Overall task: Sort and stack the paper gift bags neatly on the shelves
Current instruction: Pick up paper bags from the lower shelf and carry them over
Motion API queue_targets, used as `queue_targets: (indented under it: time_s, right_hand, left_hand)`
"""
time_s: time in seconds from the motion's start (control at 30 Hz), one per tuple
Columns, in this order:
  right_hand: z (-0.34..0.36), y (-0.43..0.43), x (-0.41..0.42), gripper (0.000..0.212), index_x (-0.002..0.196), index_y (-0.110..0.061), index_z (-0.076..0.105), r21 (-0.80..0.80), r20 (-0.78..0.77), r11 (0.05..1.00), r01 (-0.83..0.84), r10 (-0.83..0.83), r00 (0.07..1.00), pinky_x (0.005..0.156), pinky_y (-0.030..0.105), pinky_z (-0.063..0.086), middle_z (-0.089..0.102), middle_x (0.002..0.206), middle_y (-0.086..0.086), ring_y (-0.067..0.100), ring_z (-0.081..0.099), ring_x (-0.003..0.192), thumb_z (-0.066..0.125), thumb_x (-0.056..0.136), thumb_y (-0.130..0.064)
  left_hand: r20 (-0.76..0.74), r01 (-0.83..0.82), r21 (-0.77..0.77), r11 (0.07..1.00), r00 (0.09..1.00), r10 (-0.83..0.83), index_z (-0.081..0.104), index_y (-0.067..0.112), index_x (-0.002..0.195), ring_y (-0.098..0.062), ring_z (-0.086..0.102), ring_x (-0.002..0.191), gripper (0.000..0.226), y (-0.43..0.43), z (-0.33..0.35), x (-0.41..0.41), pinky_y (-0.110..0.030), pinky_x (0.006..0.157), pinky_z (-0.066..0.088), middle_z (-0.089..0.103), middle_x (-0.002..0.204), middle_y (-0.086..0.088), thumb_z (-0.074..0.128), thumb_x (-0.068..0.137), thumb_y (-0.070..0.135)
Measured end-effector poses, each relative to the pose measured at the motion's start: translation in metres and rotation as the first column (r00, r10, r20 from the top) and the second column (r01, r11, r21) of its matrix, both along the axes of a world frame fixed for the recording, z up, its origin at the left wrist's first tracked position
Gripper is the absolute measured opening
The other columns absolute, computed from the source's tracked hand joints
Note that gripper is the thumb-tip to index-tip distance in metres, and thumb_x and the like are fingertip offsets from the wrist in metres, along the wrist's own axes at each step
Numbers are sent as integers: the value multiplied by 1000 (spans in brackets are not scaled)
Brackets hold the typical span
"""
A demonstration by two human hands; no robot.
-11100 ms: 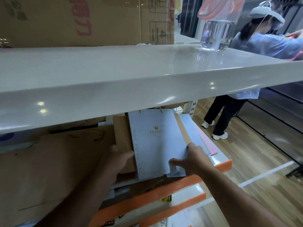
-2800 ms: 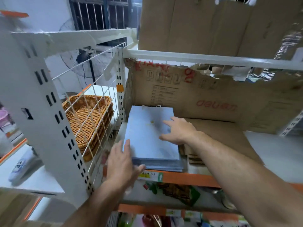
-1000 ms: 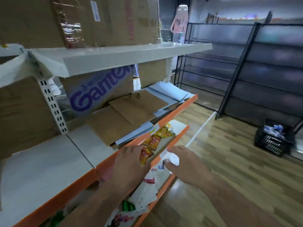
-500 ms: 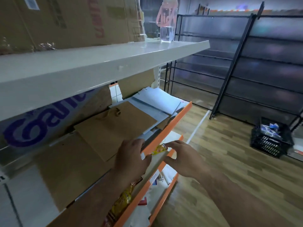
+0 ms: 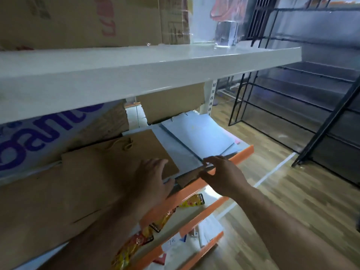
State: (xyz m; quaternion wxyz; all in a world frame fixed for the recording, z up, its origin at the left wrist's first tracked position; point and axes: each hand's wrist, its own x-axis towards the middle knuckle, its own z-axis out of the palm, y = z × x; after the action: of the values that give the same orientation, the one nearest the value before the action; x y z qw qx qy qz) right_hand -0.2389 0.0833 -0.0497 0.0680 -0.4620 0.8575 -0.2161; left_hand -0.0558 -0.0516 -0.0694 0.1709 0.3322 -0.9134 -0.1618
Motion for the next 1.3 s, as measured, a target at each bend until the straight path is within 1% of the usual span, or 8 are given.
queue_targets:
  time_s: [0.23, 0.43, 0.7, 0.83, 0.93, 1.03, 1.13, 1.3]
  right_hand:
    - [-14, -29, -121, 79, 144, -19, 46, 120, -17, 992, -27, 29, 999, 103, 36, 43, 50, 145, 4, 23, 48, 133, 65, 81, -63]
    - [-28, -51, -185, 92, 131, -21, 47, 218, -36, 976, 16, -9, 999, 95, 44, 48, 55, 128, 7, 31, 50, 123, 61, 64, -82]
    - [-38, -65, -209, 85, 124, -18, 52, 216, -28, 976, 11, -5, 1000, 91, 41, 49, 60, 121, 10, 33, 54, 117, 67, 65, -77]
    - [-34, -72, -210, 49, 93, -18, 53, 128, 174, 990, 53, -75, 982, 73, 36, 47, 62, 91, 3, 28, 60, 90, 73, 71, -57]
    - [-28, -75, -211, 41, 66, -19, 42, -8, 556, 997, 81, -63, 829, 55, 30, 39, 37, 56, -3, 22, 42, 55, 78, 76, -35]
    - [-18, -76, -204, 25, 77, -10, 52, -27, 838, 992, 125, -46, 544, 46, 27, 43, 35, 69, 6, 20, 41, 46, 72, 88, -20]
    - [-13, -81, -192, 10, 88, -6, 57, -80, 926, 989, 124, 28, 378, 54, 33, 53, 50, 80, 14, 25, 58, 47, 61, 87, 3]
    - [-5, -84, -172, 18, 83, -6, 55, -173, 932, 970, 173, 105, 347, 46, 28, 44, 54, 79, 14, 23, 54, 53, 55, 82, 11]
  left_hand:
    - [55, -198, -29, 980, 978, 199, 57, 18, 134, -23, 44, 124, 55, 12, -8, -75, -35, 102, 39, 58, 131, -1, 61, 87, 45]
    - [111, -251, -61, 966, 960, 256, 64, 17, 128, -23, 55, 117, 55, 25, -12, -108, -35, 95, 47, 64, 124, 0, 54, 83, 48]
    - [170, -241, -92, 966, 952, 253, 65, 17, 127, -24, 58, 118, 55, 25, -13, -136, -35, 95, 47, 67, 124, -2, 61, 81, 47]
    - [114, -303, -99, 948, 943, 314, 70, 15, 116, -27, 64, 103, 50, 23, -17, -135, -34, 86, 52, 71, 108, -3, 66, 74, 42]
    - [64, -333, -66, 940, 939, 338, 63, 18, 129, -23, 58, 114, 51, 24, -14, -130, -34, 97, 48, 66, 122, -1, 63, 86, 43]
    - [7, -354, -28, 935, 935, 354, 56, 21, 139, -17, 51, 121, 53, 25, -13, -121, -33, 103, 43, 60, 132, 3, 57, 94, 48]
    - [-27, -355, 5, 935, 934, 355, 54, 22, 140, -16, 46, 126, 55, 23, -13, -112, -32, 106, 41, 56, 135, 1, 59, 93, 50]
    - [-101, -422, 146, 895, 893, 438, 54, 24, 137, -18, 49, 124, 58, 13, -7, -84, -39, 101, 48, 53, 134, 0, 58, 90, 59]
